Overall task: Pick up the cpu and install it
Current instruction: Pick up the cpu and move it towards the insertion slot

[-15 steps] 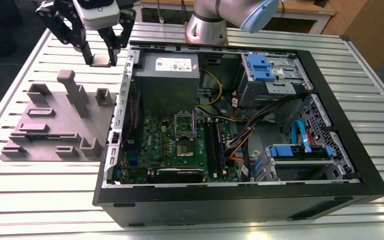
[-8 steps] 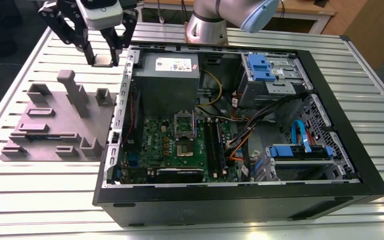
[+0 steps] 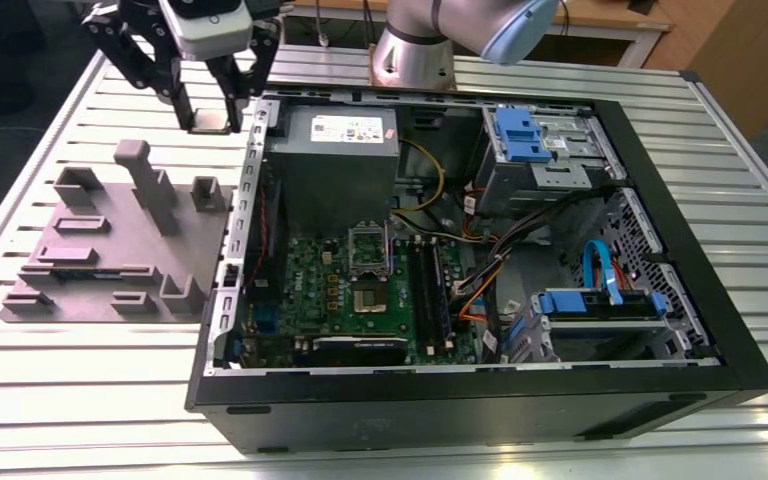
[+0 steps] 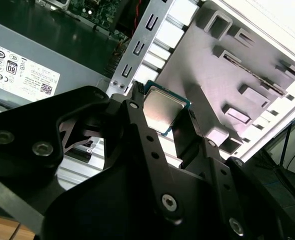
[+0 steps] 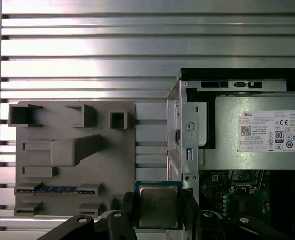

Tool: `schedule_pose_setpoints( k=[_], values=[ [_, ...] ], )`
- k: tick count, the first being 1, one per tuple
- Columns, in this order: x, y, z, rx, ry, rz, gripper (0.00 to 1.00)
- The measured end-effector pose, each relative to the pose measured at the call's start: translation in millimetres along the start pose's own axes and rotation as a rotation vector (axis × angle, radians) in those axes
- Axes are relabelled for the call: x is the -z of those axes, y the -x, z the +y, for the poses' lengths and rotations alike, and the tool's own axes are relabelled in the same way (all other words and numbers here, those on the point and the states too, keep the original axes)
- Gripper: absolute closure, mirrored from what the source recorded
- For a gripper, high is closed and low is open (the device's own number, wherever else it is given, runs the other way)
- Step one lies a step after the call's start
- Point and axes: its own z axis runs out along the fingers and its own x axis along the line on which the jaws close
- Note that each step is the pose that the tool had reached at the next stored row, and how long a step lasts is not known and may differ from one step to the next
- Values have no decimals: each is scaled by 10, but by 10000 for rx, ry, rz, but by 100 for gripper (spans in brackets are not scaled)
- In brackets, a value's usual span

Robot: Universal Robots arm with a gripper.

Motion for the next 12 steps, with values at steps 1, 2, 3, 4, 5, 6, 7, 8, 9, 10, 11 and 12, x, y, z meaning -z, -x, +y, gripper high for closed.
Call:
schedule_pose_setpoints(
  k=[1, 2, 3, 4, 5, 6, 7, 8, 9, 10, 11, 12],
  values=[
    [-1, 5, 0, 0, 1, -1, 53],
    [0, 9, 0, 0, 0, -1, 53],
    [0, 13, 0, 0, 0, 0, 53],
    [0, 17, 0, 0, 0, -1, 53],
    [0, 21, 0, 1, 0, -1, 53],
    [0, 26, 0, 1, 0, -1, 53],
    [0, 30, 1, 0, 0, -1, 53],
    [0, 34, 1, 0, 0, 0, 53],
    [0, 39, 1, 0, 0, -1, 53],
    [0, 43, 1, -1, 0, -1, 53],
    [1, 47, 1, 0, 0, 0, 53],
    [1, 51, 1, 0, 0, 0, 53]
  ],
)
